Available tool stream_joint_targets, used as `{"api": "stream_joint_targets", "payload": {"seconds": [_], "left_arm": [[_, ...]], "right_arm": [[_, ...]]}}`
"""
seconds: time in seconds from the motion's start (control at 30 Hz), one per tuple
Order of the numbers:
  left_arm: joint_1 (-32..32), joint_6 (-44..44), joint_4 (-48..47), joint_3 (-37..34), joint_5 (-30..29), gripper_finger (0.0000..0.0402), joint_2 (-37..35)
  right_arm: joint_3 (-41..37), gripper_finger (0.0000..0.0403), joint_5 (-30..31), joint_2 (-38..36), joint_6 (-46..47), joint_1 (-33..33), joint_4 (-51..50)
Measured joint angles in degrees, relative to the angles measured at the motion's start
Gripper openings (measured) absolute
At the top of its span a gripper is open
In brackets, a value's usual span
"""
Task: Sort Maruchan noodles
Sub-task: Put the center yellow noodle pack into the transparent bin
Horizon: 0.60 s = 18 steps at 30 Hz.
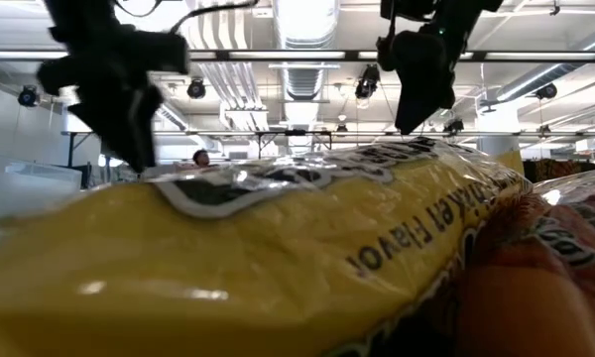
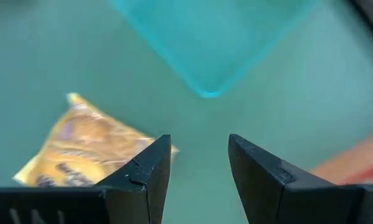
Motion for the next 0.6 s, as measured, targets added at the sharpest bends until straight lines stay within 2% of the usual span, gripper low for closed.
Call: {"api": "stream_joint_targets", "payload": {"seconds": [0.13,0.27,0.43,0.6], "left_arm": [[-0.7,-6.6,-10.6,-0.3,0.9,0.0242,-1.7],[-1.3,-13.0,-14.6,-2.7,5.1,0.0242,-4.4],[-1.3,-17.7,-12.0,-7.9,5.9,0.0242,-6.1],[-1.2,-16.2,0.3,-12.3,5.5,0.0242,-6.1]], "right_arm": [[-3.9,0.015,0.0,0.6,3.6,4.9,5.4],[-6.7,0.015,0.0,1.2,8.6,7.8,7.0],[-9.1,0.015,0.0,1.4,11.0,10.3,7.7],[-9.4,0.015,0.0,1.5,11.8,10.9,8.7]]}}
